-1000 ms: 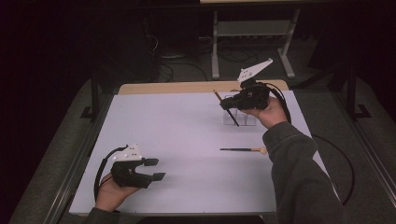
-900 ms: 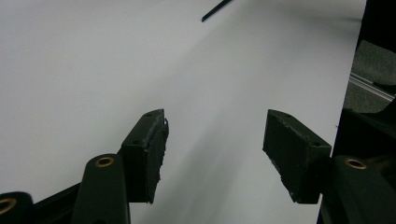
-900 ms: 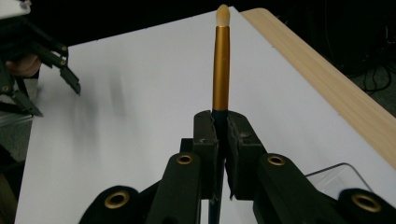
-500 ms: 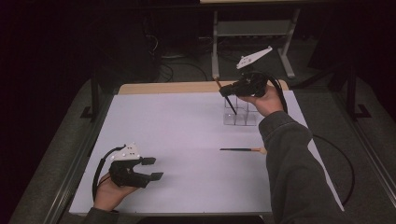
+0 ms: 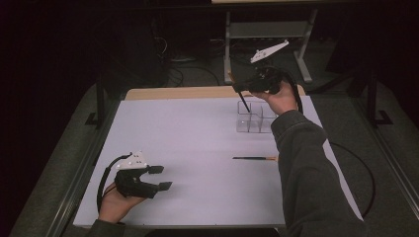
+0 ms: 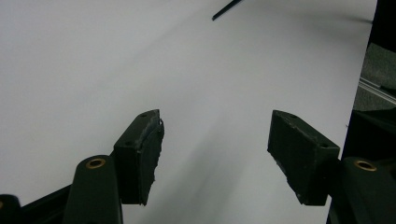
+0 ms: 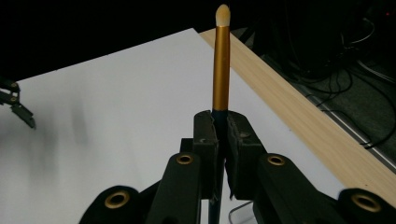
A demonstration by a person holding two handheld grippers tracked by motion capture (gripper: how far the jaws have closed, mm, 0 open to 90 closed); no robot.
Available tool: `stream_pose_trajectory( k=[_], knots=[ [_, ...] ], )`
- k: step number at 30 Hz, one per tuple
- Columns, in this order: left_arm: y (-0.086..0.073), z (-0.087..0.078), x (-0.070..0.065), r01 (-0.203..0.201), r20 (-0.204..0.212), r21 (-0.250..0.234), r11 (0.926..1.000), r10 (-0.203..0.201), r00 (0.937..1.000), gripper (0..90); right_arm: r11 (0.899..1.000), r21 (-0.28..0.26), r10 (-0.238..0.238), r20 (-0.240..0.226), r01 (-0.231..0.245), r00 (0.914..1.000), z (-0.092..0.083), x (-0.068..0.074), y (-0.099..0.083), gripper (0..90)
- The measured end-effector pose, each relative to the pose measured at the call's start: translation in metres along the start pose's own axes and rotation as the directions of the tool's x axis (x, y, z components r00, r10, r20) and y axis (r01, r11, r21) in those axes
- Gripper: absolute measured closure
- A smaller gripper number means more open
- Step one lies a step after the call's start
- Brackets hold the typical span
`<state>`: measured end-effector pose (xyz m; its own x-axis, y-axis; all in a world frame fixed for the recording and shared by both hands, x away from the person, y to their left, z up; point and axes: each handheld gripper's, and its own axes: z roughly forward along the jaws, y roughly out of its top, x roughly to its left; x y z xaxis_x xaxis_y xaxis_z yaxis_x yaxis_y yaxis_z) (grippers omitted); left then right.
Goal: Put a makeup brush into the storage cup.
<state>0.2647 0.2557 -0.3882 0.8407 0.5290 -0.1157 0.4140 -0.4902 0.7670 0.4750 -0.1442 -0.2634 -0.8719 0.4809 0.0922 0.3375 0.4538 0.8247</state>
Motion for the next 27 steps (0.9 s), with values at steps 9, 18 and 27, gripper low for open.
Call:
stream_pose_trajectory(
  k=[9,18,27],
  knots=[
    [0.0,0.0,0.001,0.0,-0.004,0.005,1.0,0.0,1.0,34.2,1.0,-0.01,0.02,0.037,-0.02,0.9991,0.004,-0.01,-0.001,82.8],
    [0.0,0.0,0.001,0.01,-0.006,0.004,0.9999,-0.01,0.9999,34.0,0.999,-0.022,0.049,0.062,-0.048,0.9969,0.004,-0.015,-0.005,82.7],
    [0.0,-0.001,0.0,0.014,-0.008,-0.003,0.9999,-0.014,0.9999,33.5,0.997,-0.033,0.069,0.085,-0.066,0.994,0.008,-0.023,-0.01,82.7]
  ],
)
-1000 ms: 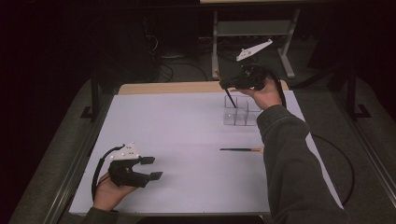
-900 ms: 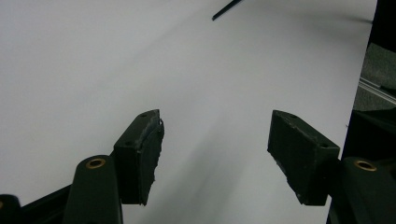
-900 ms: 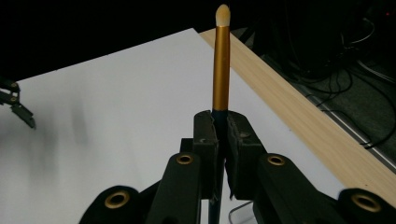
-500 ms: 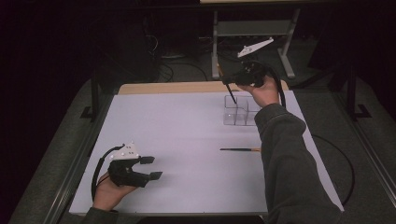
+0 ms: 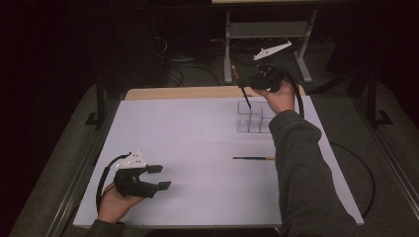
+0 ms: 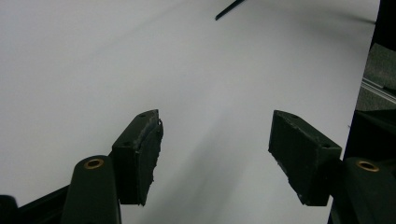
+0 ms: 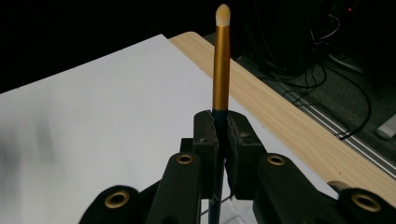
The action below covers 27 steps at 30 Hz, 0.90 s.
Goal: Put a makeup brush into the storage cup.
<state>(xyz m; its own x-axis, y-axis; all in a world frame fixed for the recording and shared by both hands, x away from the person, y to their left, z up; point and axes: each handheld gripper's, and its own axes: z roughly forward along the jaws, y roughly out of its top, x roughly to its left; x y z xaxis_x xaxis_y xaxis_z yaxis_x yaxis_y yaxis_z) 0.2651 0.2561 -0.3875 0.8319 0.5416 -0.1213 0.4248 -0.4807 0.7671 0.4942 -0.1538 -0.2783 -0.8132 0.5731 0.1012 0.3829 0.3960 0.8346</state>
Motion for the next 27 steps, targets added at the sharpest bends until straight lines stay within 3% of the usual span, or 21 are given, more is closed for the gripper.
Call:
stream_pose_trajectory(
  k=[12,20,27],
  knots=[
    [0.0,-0.001,0.0,-0.004,-0.006,0.005,1.0,0.004,1.0,31.7,1.0,-0.008,0.03,0.027,-0.029,0.9992,0.012,-0.007,-0.007,82.7],
    [-0.001,-0.001,0.0,0.02,-0.005,-0.009,0.9998,-0.02,0.9998,31.5,0.999,-0.003,0.054,0.041,-0.054,0.9977,0.023,-0.01,-0.013,82.7],
    [0.0,-0.002,0.001,0.01,-0.008,-0.007,0.9999,-0.01,0.9999,31.2,0.998,-0.001,0.057,0.049,-0.057,0.9972,0.025,-0.011,-0.018,82.7]
  ],
)
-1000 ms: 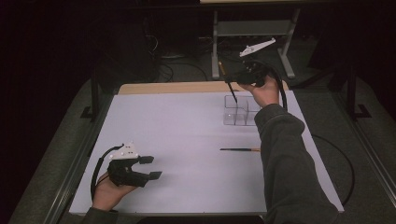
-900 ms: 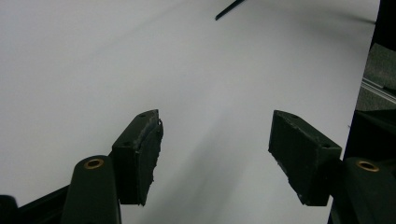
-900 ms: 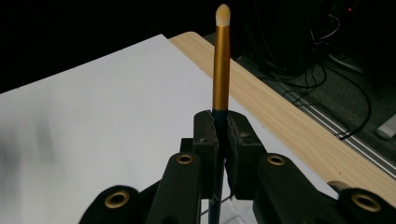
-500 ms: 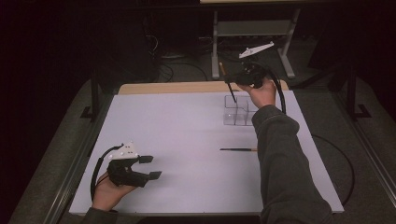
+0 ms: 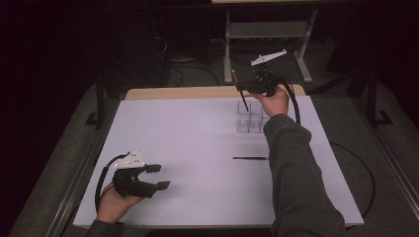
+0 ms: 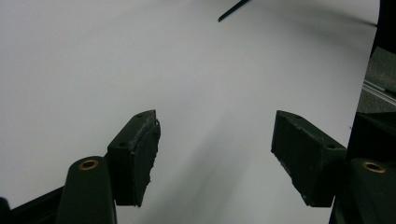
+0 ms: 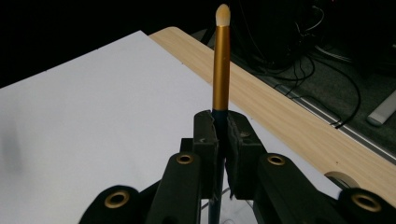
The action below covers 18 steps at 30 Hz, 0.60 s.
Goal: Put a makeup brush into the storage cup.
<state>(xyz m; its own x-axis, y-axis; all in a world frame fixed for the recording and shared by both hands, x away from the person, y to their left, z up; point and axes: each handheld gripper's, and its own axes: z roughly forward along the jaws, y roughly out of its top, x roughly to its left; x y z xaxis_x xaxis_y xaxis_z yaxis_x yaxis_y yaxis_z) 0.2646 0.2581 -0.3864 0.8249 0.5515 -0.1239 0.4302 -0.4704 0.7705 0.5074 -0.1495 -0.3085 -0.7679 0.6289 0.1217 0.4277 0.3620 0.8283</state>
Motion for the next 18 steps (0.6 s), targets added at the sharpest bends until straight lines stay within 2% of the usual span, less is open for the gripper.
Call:
stream_pose_trajectory(
  k=[7,11,12,13,18],
  knots=[
    [0.0,0.001,0.0,-0.014,0.002,0.004,0.9999,0.014,0.9999,31.2,1.0,-0.012,0.0,0.0,0.0,1.0,0.003,0.002,-0.005,82.6],
    [0.0,0.001,-0.001,-0.006,0.001,0.008,1.0,0.006,1.0,31.2,1.0,-0.01,0.005,0.01,-0.005,0.9999,0.005,0.0,-0.012,82.6],
    [0.0,0.001,0.0,-0.01,0.0,0.01,0.9999,0.01,0.9999,31.2,1.0,-0.008,0.02,0.011,-0.02,0.9997,0.004,0.0,-0.013,82.6],
    [0.0,0.001,0.0,-0.007,0.0,0.01,0.9999,0.007,1.0,31.2,1.0,-0.012,0.01,0.012,-0.009,0.9999,0.005,-0.001,-0.015,82.5],
    [0.0,0.002,-0.001,-0.012,0.002,0.017,0.9998,0.011,0.9999,31.2,1.0,-0.018,0.014,0.014,-0.014,0.9998,0.005,-0.001,-0.019,82.5]
  ],
)
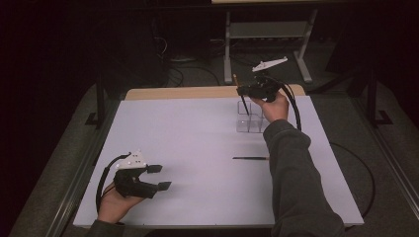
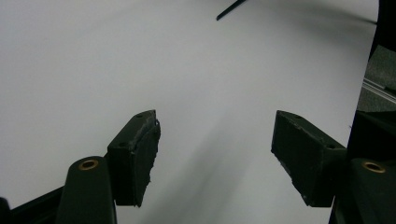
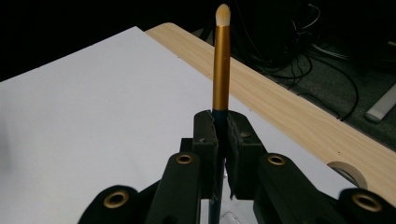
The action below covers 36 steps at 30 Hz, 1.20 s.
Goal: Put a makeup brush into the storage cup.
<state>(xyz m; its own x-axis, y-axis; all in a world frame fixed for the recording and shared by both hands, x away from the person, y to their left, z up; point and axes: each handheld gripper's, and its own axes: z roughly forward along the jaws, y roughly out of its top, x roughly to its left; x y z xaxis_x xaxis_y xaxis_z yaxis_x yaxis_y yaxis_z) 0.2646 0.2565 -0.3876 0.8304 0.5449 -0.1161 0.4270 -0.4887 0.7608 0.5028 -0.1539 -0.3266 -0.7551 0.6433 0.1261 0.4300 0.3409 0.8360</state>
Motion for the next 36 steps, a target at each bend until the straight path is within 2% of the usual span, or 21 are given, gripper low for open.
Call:
stream_pose_trajectory(
  k=[1,2,10,16,27,31,32,34,35,36],
  knots=[
    [0.0,0.0,0.0,-0.004,-0.001,0.004,1.0,0.004,1.0,31.2,1.0,0.001,0.012,0.0,-0.012,0.9999,0.0,0.001,-0.001,82.5],
    [0.0,0.001,-0.001,0.009,-0.001,-0.012,0.9999,-0.009,1.0,31.2,1.0,-0.001,0.003,0.002,-0.003,1.0,0.0,0.0,-0.002,82.4],
    [0.0,0.001,-0.001,0.0,0.0,-0.001,1.0,0.0,1.0,31.2,1.0,0.007,0.021,0.009,-0.021,0.9997,0.0,-0.001,-0.009,82.4],
    [0.0,0.001,-0.001,0.001,-0.001,-0.002,1.0,-0.001,1.0,31.2,1.0,0.012,0.011,0.014,-0.011,0.9998,0.002,0.0,-0.01,82.3],
    [0.001,0.001,-0.001,0.002,0.006,-0.005,1.0,-0.002,1.0,31.0,0.999,0.033,0.033,0.01,-0.033,0.9994,0.004,0.002,-0.013,82.2],
    [0.001,0.001,-0.001,0.004,0.007,-0.005,1.0,-0.004,1.0,30.9,0.999,0.028,0.018,0.019,-0.019,0.9997,0.005,0.001,-0.016,82.2],
    [0.001,0.002,-0.002,0.012,0.009,-0.012,0.9999,-0.012,0.9999,30.9,0.999,0.033,0.025,0.016,-0.025,0.9996,0.005,0.001,-0.017,82.2],
    [0.001,0.001,-0.002,0.0,0.009,-0.003,1.0,0.0,1.0,31.0,0.998,0.038,0.043,0.021,-0.044,0.9988,0.005,0.001,-0.019,82.2],
    [0.001,0.002,-0.002,0.001,0.01,-0.004,1.0,-0.001,1.0,31.0,0.999,0.033,0.024,0.023,-0.025,0.9994,0.005,-0.001,-0.021,82.2],
    [0.001,0.002,-0.002,0.001,0.01,-0.003,1.0,-0.001,1.0,31.0,0.998,0.038,0.041,0.022,-0.042,0.9989,0.005,-0.001,-0.022,82.2]
  ],
)
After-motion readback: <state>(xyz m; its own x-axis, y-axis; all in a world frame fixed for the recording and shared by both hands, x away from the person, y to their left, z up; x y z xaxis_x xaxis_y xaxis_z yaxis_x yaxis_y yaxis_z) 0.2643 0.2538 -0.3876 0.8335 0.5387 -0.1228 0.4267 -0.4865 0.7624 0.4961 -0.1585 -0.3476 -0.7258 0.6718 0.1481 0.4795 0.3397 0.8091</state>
